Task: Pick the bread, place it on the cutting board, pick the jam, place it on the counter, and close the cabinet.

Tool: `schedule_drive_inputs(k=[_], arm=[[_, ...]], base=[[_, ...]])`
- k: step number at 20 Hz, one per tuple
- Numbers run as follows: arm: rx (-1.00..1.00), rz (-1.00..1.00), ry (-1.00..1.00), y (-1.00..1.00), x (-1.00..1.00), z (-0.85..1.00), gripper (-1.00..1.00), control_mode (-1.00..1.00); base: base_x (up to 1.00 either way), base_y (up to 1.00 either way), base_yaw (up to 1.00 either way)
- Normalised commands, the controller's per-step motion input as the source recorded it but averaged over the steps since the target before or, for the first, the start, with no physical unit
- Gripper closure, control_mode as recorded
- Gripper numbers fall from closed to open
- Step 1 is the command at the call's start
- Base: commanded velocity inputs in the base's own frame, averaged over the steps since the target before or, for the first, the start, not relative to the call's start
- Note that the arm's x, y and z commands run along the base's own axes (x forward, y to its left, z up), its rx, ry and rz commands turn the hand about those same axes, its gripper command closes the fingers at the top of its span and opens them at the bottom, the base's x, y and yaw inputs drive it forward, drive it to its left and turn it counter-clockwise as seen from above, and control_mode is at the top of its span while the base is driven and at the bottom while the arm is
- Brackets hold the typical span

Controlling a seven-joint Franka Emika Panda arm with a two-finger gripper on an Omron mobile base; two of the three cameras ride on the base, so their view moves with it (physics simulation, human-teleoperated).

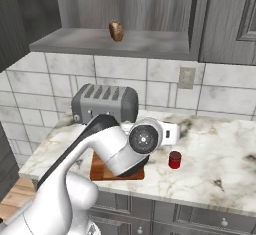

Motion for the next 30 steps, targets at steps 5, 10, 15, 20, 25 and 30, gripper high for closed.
schedule_drive_inputs(k=[5, 10, 15, 20, 25, 30], arm=[[0.0, -0.01, 0.0, 0.16, -0.34, 0.27, -1.0, -1.0], [0.0, -0.02, 0.0, 0.18, -0.36, 0.26, -1.0, -1.0], [0.0, -0.03, 0.0, 0.23, -0.34, 0.27, -1.0, -1.0], [0.0, -0.02, 0.0, 0.25, -0.28, 0.26, -1.0, -1.0], [0.0, 0.0, 0.0, 0.27, -0.18, 0.25, -1.0, -1.0], [0.0, 0.0, 0.0, 0.27, -0.14, 0.31, -1.0, -1.0]], base=[[0.0, 0.0, 0.0], [0.0, 0.0, 0.0], [0.0, 0.0, 0.0], [0.0, 0.0, 0.0], [0.0, 0.0, 0.0], [0.0, 0.0, 0.0]])
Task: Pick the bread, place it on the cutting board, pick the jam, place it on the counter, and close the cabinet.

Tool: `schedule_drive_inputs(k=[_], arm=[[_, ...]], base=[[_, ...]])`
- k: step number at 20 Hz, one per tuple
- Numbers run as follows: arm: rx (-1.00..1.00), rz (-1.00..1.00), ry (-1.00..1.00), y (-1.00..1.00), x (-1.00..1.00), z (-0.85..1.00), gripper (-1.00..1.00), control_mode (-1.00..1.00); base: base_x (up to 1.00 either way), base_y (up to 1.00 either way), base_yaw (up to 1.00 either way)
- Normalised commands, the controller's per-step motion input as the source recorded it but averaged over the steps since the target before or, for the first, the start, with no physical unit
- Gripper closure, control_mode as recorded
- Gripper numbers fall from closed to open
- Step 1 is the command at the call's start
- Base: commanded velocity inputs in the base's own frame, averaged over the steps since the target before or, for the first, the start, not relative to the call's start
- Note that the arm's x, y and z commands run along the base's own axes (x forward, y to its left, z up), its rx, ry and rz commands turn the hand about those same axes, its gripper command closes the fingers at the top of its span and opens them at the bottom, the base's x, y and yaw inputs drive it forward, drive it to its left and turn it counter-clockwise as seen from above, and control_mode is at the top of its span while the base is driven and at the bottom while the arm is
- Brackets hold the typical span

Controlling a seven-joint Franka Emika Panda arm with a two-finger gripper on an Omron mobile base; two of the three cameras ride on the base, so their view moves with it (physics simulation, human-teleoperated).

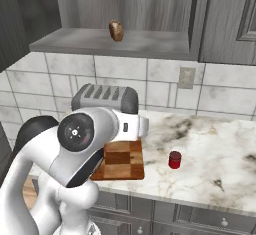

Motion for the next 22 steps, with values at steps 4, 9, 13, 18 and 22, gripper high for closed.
schedule_drive_inputs(k=[4, 9, 13, 18, 22], arm=[[0.0, 0.0, 0.0, 0.28, -0.04, 0.28, -1.0, -1.0], [0.0, 0.0, 0.01, 0.25, 0.0, 0.19, -1.0, -1.0], [0.0, 0.0, 0.04, 0.14, 0.0, 0.15, -1.0, -1.0], [0.0, 0.0, 0.03, 0.03, 0.0, 0.17, -1.0, -1.0], [0.0, 0.0, 0.0, 0.01, 0.0, 0.15, -1.0, -1.0]], base=[[0.0, 0.0, 0.0], [0.0, 0.0, 0.0], [0.0, 0.0, 0.0], [0.0, 0.0, 0.0], [0.0, 0.0, 0.0]])
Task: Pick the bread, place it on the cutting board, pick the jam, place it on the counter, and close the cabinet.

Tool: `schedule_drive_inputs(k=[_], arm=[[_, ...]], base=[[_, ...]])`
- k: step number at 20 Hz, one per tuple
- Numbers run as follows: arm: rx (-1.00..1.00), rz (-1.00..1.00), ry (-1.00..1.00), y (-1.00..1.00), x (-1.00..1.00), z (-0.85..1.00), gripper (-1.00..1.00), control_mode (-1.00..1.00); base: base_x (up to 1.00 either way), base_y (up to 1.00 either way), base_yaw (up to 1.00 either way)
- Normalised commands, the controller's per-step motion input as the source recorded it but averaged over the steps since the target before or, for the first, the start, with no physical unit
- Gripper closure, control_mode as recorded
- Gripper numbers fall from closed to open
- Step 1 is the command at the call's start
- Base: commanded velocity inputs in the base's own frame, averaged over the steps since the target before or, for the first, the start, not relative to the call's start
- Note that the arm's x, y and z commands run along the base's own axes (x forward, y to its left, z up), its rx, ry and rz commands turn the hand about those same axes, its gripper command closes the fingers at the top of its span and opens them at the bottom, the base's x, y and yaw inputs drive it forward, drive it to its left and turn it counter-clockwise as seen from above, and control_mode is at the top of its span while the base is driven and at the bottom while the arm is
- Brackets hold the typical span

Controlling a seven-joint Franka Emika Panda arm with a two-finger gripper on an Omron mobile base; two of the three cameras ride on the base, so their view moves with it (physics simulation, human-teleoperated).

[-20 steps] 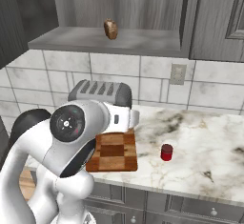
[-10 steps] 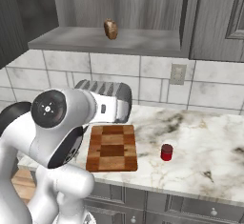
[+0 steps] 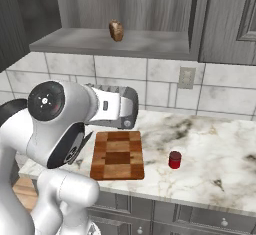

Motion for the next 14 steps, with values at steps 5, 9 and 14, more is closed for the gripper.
schedule_drive_inputs(k=[5, 9, 14], arm=[[0.0, 0.0, 0.0, 0.05, 0.0, 0.19, -1.0, -1.0], [0.0, 0.0, 0.0, 0.07, 0.0, 0.27, -1.0, -1.0], [0.0, 0.0, 0.0, 0.15, 0.0, 0.27, -1.0, -1.0]], base=[[0.0, 0.0, 0.0], [0.0, 0.0, 0.0], [0.0, 0.0, 0.0]])
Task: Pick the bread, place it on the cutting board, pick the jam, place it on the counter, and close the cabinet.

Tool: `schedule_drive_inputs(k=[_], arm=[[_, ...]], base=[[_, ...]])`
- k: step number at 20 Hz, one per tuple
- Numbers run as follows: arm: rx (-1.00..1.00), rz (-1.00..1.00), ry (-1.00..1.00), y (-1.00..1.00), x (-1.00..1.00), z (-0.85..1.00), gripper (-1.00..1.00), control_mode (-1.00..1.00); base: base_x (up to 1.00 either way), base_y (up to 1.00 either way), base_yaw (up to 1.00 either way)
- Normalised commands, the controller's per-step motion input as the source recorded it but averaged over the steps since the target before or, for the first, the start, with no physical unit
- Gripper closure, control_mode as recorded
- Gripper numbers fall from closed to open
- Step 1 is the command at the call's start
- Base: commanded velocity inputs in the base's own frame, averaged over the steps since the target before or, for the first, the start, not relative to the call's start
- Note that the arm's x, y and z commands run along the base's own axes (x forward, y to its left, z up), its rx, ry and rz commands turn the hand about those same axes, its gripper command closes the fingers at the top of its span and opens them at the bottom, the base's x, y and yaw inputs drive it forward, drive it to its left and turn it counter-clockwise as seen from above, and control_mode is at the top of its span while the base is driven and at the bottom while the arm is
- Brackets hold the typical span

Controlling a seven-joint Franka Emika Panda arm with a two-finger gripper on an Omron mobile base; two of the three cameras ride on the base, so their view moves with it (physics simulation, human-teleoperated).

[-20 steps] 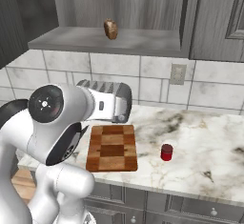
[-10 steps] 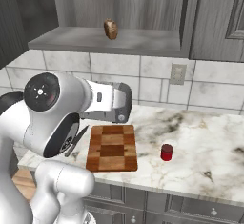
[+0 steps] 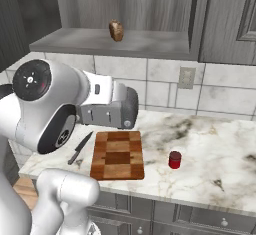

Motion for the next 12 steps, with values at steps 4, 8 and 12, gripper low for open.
schedule_drive_inputs(k=[4, 8, 12], arm=[[0.0, 0.0, 0.0, 0.16, 0.0, 0.28, -1.0, -1.0], [0.0, 0.0, 0.0, 0.17, 0.0, 0.25, -1.0, -1.0], [0.0, 0.0, 0.0, 0.18, 0.0, 0.23, -1.0, -1.0]], base=[[0.0, 0.0, 0.0], [0.0, 0.0, 0.0], [0.0, 0.0, 0.0]])
